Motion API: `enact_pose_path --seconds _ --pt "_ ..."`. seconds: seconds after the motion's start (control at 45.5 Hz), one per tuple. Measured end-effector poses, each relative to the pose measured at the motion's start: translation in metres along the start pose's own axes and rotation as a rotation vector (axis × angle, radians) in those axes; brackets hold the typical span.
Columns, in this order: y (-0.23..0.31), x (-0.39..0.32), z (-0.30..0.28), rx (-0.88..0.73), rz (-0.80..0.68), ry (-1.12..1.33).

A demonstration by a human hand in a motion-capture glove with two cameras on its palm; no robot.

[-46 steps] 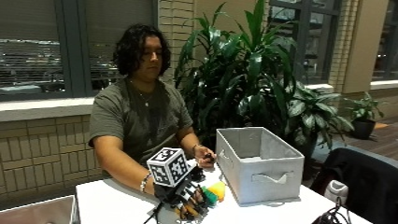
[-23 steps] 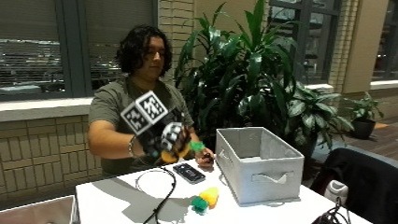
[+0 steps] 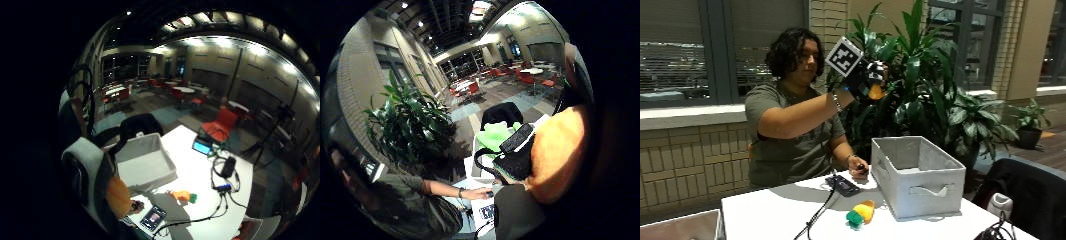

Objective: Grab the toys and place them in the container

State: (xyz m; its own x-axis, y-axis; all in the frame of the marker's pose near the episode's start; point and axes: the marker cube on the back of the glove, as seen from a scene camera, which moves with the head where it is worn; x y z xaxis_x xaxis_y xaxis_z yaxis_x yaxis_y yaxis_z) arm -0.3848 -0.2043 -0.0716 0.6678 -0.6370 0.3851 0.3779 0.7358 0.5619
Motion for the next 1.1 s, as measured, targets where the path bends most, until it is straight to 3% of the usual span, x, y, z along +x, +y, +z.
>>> enact_pose_path --seconds 0.088,0.264,0.483,0.813,0.945,1.099 --pt "-0.009 0.004 0.028 -0.044 0.065 0.055" --pt "0.028 0.028 0.086 -0.355 0.070 0.153" --pt "0.077 0.093 0.082 -0.436 0.119 0.234" --pt "0.234 0.211 0.110 -0.824 0.265 0.305" --pt "0.279 0.233 0.128 -0.879 0.325 0.332" --pt "0.292 0.239 0.138 -0.836 0.328 0.342"
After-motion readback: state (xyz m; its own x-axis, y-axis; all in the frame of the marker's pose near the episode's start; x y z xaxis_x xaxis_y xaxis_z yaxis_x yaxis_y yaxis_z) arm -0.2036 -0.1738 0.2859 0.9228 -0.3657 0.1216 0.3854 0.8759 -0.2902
